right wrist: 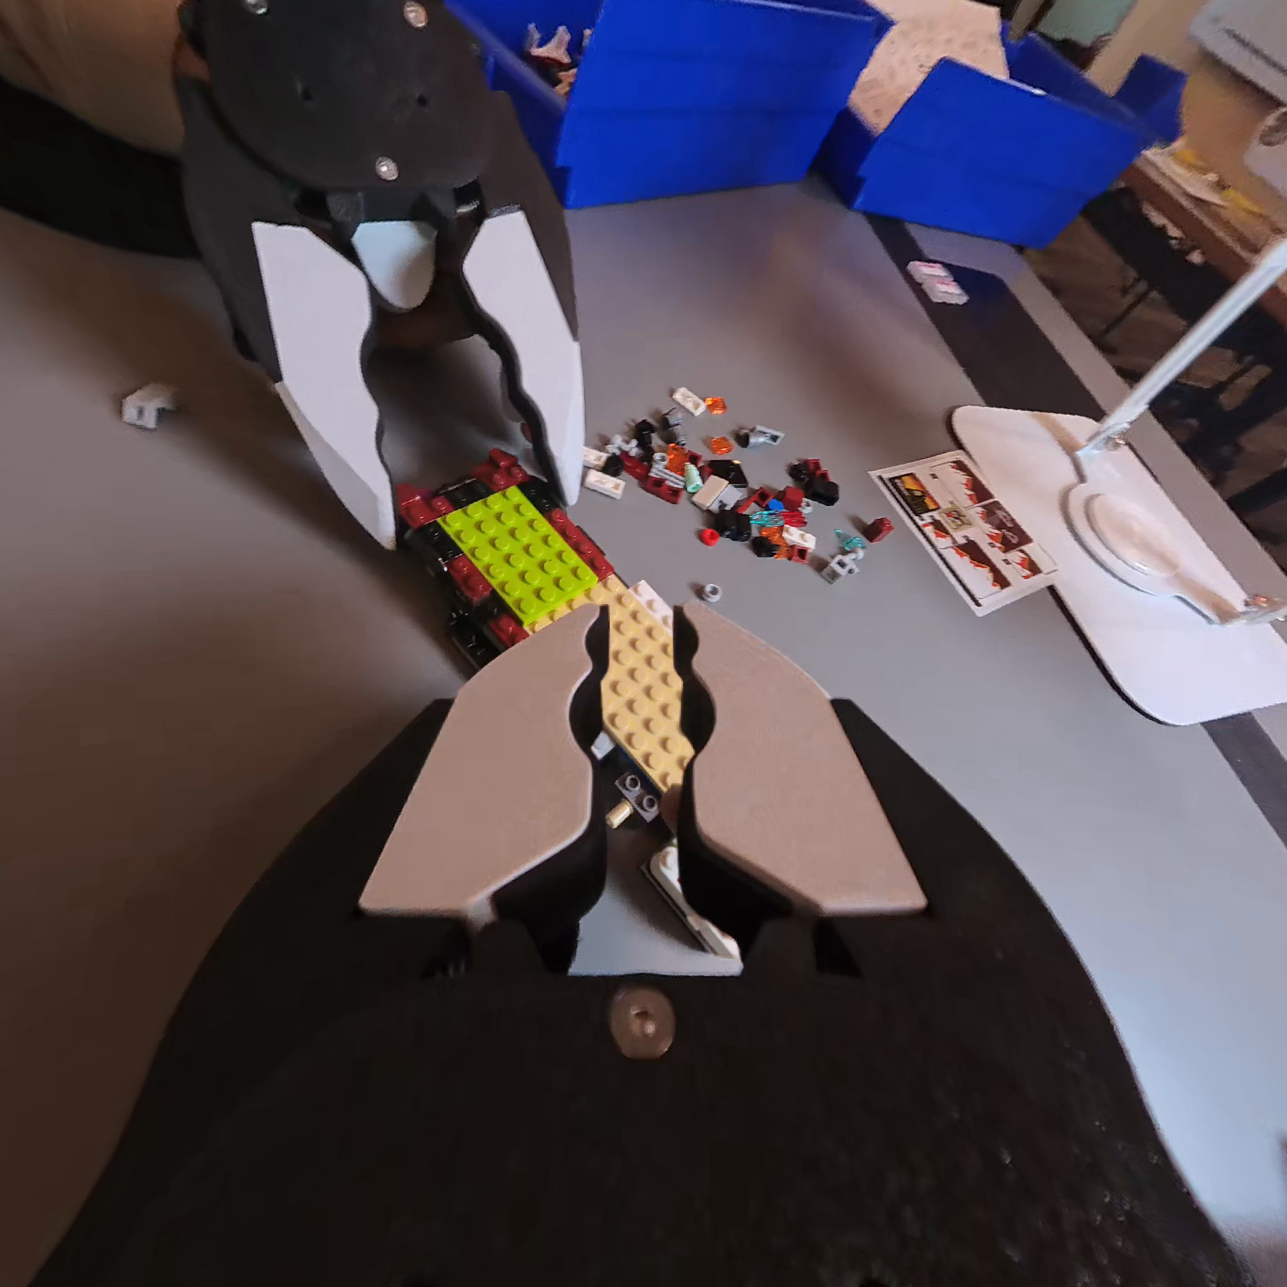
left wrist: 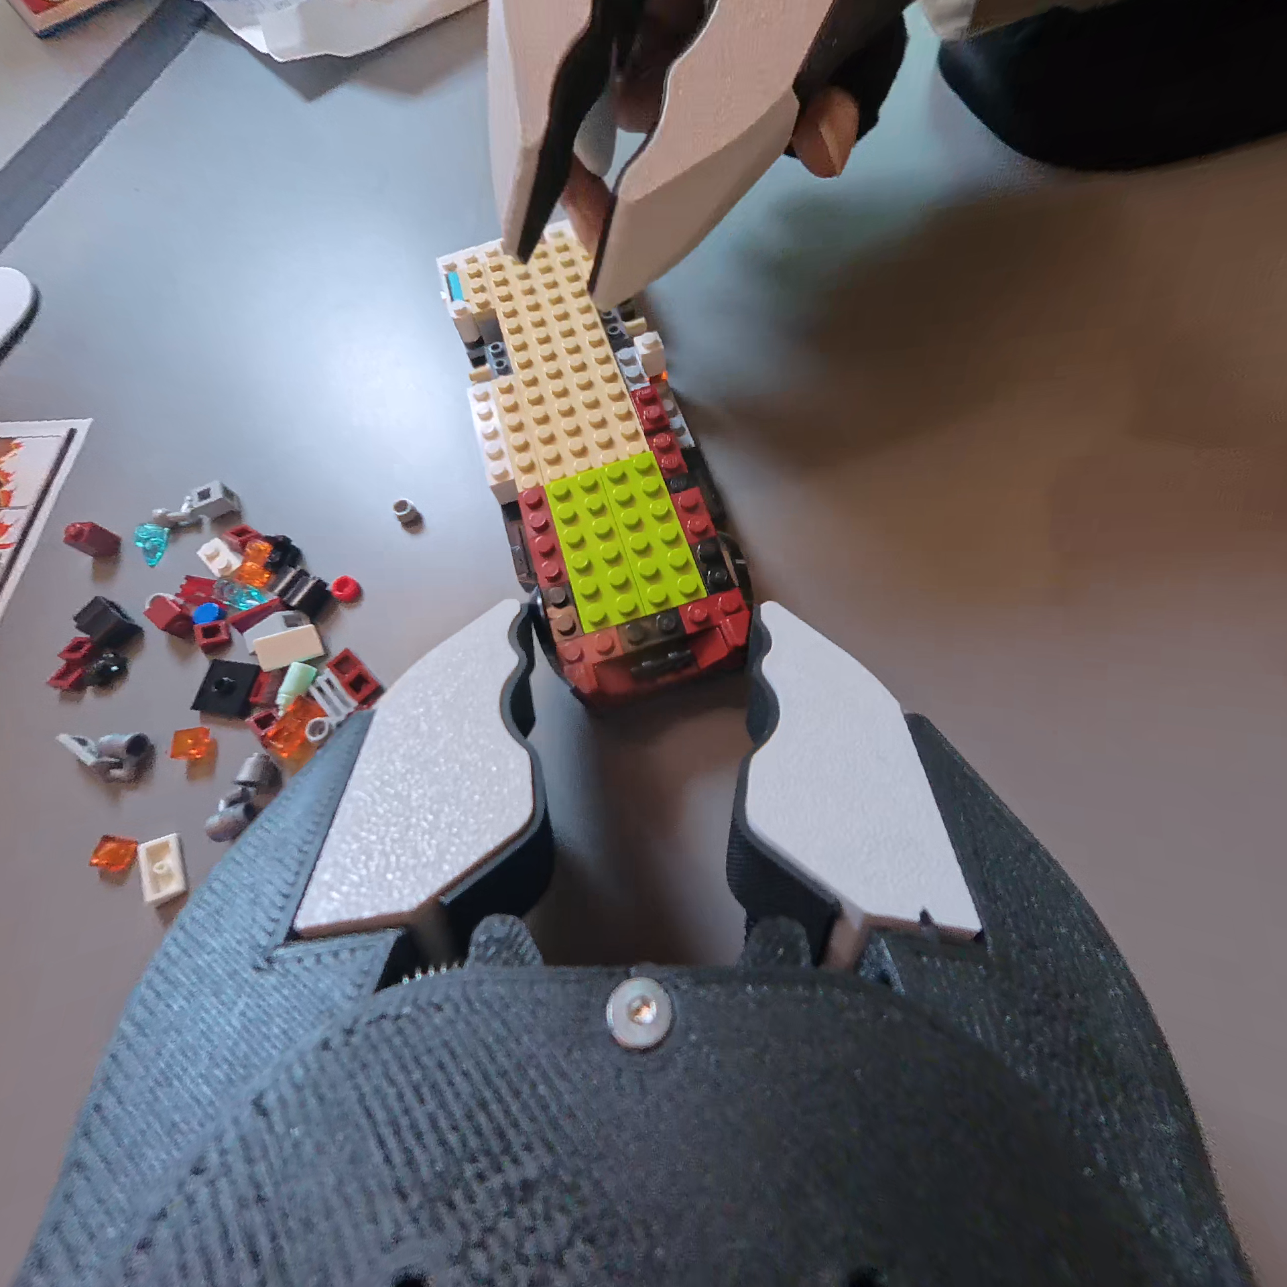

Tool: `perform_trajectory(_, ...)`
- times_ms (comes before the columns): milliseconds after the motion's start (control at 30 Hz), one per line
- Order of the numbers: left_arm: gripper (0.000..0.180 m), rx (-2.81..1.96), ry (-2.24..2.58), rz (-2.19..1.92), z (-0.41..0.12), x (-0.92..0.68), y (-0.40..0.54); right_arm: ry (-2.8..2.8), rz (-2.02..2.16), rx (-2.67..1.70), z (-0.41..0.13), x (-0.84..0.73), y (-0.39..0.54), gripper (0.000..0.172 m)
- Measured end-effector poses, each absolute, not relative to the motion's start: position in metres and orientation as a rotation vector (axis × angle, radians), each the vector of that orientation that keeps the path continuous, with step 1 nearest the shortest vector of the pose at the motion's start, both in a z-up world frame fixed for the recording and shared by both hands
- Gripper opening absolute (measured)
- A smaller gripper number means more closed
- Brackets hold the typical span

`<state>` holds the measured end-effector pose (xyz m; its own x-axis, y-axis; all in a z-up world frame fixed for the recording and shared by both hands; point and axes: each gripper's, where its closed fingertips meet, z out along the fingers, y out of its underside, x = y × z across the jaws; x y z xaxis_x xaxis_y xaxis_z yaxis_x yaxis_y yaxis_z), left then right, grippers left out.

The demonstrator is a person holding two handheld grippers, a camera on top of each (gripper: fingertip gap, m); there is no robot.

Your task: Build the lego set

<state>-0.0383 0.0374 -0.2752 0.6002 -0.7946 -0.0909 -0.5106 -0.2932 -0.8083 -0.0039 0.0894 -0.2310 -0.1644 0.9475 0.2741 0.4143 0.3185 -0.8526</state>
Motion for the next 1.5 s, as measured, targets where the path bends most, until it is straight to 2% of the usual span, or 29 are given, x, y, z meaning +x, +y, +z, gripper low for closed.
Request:
perform_trajectory(500, 0.054, -1.94, 0.956, -0.267, -0.271, -0.054, 0.054, -1.498, 0.654, -1.371, -0.23, -0.002, 0.125, 0.022)
perform_trajectory(633, 0.055, -1.944, 0.951, -0.268, -0.271, -0.055, 0.055, -1.514, 0.65, -1.363, -0.232, -0.002, 0.123, 0.022)
perform_trajectory(767, 0.065, -1.985, 0.955, -0.277, -0.276, -0.056, 0.055, -1.553, 0.671, -1.328, -0.232, -0.002, 0.115, 0.022)
perform_trajectory(1133, 0.054, -1.985, 0.969, -0.289, -0.277, -0.057, 0.054, -1.81, 0.653, -1.191, -0.256, -0.002, 0.083, 0.022)
perform_trajectory(1500, 0.064, -1.997, 0.961, -0.308, -0.278, -0.058, 0.054, -1.829, 0.634, -1.173, -0.257, 0.0, 0.083, 0.022)
